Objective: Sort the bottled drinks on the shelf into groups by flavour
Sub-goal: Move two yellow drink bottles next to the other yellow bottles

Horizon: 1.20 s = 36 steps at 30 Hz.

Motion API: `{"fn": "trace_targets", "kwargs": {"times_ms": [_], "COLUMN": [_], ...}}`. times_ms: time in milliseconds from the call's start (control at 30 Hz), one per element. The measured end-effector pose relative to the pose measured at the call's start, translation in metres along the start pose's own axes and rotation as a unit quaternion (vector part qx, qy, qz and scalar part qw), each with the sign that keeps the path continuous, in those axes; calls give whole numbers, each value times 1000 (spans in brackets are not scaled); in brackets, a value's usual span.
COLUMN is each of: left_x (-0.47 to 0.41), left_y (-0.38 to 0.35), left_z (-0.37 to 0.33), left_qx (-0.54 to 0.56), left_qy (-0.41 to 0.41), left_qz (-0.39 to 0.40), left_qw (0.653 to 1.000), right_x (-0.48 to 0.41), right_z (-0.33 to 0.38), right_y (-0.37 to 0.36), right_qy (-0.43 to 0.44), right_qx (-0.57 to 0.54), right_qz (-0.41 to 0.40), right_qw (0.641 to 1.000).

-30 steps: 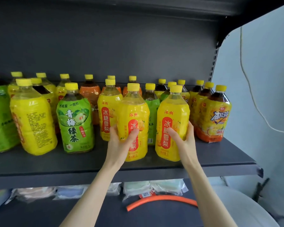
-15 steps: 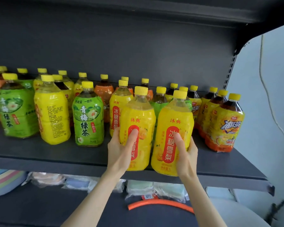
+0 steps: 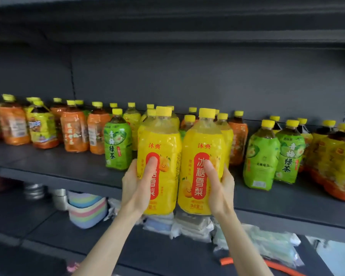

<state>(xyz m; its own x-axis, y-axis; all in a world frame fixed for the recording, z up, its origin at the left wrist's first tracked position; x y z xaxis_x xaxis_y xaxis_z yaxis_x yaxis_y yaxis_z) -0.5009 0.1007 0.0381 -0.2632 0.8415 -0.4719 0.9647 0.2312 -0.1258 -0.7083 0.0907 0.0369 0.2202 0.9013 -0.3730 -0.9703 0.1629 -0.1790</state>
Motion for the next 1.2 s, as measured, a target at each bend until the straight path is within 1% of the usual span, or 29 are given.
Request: {"fn": "trace_targets", "kwargs": {"times_ms": [233,400,600,767,867,1067,1200], "left_x": [-20,-52,-101,-139,-163,-189,-199], "left_y": [151,209,239,252,259,261,257], "left_z": [15,18,38,57,60,77,86], "left_qx": [-21,-33,-34,-12,-12,-5,8], "left_qy": [29,22,19,25,7,7,8], "left_qz": [-10,-5,5,9,19,47,72], "left_qw": [999,999,999,1000,1000,999,997], "right_x": [50,51,29,7,-8,-20,-27], "right_z": [-31,-39,-47,-60,-63,-71,-77], "right_y": [-138,-199,-239,-269,-283,-294,-299], "right_qy": [-15,-17,11,26,31,40,26], "right_qx": [-9,-6,-8,3,7,32,34], "right_qz": [13,-2,-42,-42,-54,-87,-82], "right_qw": [1000,1000,999,999,998,995,996]}}
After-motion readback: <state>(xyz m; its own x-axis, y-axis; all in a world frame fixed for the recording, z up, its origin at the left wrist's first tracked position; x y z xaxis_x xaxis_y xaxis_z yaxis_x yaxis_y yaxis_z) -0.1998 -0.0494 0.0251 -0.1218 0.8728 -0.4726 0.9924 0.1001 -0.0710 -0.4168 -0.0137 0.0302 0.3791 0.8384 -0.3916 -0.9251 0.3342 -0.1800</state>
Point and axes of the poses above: each hand's wrist, its own x-axis away from the middle knuckle, its own y-axis out of the back of the hand, z = x × y, the point moved 7 cm from there along -x, towards the middle knuckle, and after that the axes turned 4 degrees about -y, right-handed, at the moved point
